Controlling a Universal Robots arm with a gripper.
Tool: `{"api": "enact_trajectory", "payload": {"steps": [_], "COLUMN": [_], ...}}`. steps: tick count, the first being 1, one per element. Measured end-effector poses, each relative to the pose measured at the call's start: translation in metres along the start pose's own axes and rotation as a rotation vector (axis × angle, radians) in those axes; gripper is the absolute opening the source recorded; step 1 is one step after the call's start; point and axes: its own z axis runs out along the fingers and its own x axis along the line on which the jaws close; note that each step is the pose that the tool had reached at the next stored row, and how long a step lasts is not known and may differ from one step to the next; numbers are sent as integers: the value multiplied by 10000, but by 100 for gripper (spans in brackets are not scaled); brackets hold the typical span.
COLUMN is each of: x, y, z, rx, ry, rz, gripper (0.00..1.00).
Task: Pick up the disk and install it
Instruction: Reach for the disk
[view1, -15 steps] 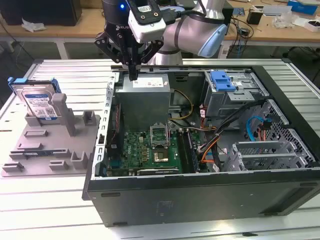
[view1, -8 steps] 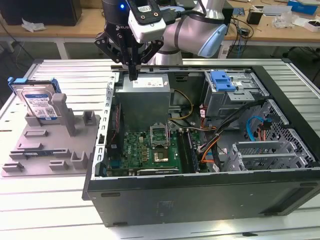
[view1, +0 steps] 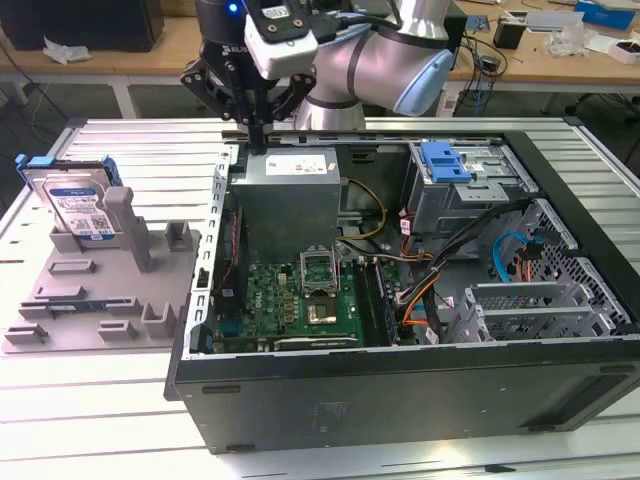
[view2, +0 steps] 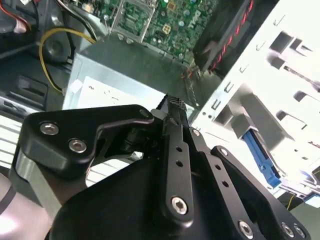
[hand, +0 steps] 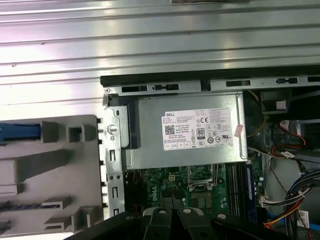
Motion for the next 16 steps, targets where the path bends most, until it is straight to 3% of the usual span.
{"api": "enact_trajectory", "payload": {"steps": [2, 3, 13, 16], "x": [89, 173, 597, 769], "y": [48, 83, 234, 290], "z": [0, 0, 3, 5], "rx": [0, 1, 1, 1], "ry": [0, 0, 0, 1], "rz": [1, 3, 1, 3], "gripper": [11, 11, 11, 11]}}
